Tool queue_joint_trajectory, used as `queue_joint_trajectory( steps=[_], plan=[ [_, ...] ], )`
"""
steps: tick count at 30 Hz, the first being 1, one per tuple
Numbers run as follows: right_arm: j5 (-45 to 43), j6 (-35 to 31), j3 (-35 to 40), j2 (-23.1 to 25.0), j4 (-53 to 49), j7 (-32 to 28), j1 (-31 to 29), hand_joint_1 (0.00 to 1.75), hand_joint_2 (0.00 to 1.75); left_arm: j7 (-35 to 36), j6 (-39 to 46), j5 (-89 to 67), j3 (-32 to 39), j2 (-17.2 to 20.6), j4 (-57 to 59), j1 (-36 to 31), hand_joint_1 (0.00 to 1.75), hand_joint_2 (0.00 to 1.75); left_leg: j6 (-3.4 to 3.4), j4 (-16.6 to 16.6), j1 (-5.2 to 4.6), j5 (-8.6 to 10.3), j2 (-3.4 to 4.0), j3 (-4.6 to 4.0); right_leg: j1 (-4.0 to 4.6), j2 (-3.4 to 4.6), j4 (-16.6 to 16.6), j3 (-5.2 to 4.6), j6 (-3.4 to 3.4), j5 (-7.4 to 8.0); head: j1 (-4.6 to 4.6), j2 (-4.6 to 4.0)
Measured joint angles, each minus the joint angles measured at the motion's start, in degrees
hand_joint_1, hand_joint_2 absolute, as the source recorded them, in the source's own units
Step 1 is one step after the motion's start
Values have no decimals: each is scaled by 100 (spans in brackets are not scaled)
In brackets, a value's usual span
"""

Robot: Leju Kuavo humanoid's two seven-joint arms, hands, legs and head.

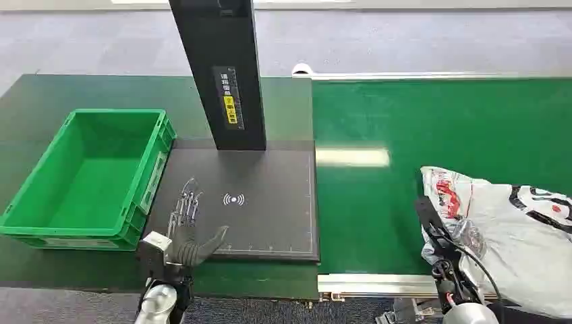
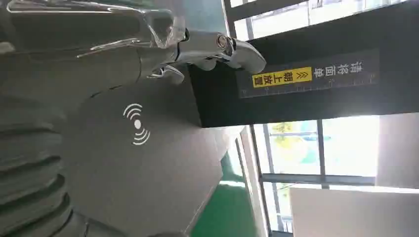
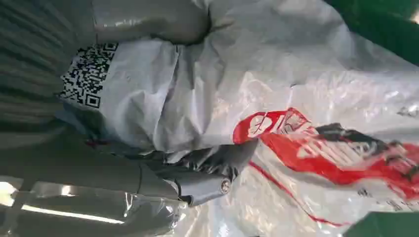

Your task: Moved the parcel from conveyor to table for the left to box.

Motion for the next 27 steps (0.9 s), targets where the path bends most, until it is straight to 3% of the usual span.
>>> queue_joint_trajectory(
  steps=[7, 11, 13, 16, 18, 24, 27],
  plan=[
    [147, -431, -92, 129, -33, -853, -11, 175, 175, 0, -33, -31, 79, -50, 0, 0, 0, 175, -1, -1, 3, 0, 4, -1, 2, 1, 1, -5, 0, 0, 0, 0],
    [-54, -863, -94, 258, -172, -1633, 23, 175, 175, 2, -26, -28, 105, -61, 0, 0, 0, 175, -1, -1, 3, 0, 1, -3, 3, 1, 1, -8, -1, 0, 0, 0],
    [-629, -920, -136, 354, -344, -2524, 56, 175, 175, 2, 61, -28, 111, -61, 0, -2, 0, 175, -1, -1, 3, 0, 2, -5, 3, 1, 2, -9, -1, 0, -2, 0],
    [-1982, -198, -271, 558, -704, -3843, 106, 175, 175, 2, 267, -35, 116, -66, 33, -41, 0, 175, -1, -1, 3, 0, 4, -5, 2, 1, 1, -11, -1, 0, 0, 0],
    [-2632, 242, -317, 686, -972, -4374, 165, 175, 175, 2, 349, 24, 116, -70, 46, -63, 0, 175, -1, -1, 2, 0, 1, -5, 2, 1, 1, -10, -1, 0, 0, 0],
    [-4644, -135, 311, 935, -2758, -4627, 859, 175, 175, 0, 1730, 94, -37, -39, -297, -19, 0, 175, -1, -1, 2, -1, 0, -13, 2, -6, 2, -17, 0, -1, -2, -2],
    [-4955, -365, 851, 940, -3636, -4631, 1231, 175, 175, 0, 2311, 223, -182, -15, -604, 55, 0, 175, -2, -2, 2, -2, 3, -14, 2, -3, 1, -19, -1, -1, 0, 0]
  ],
)
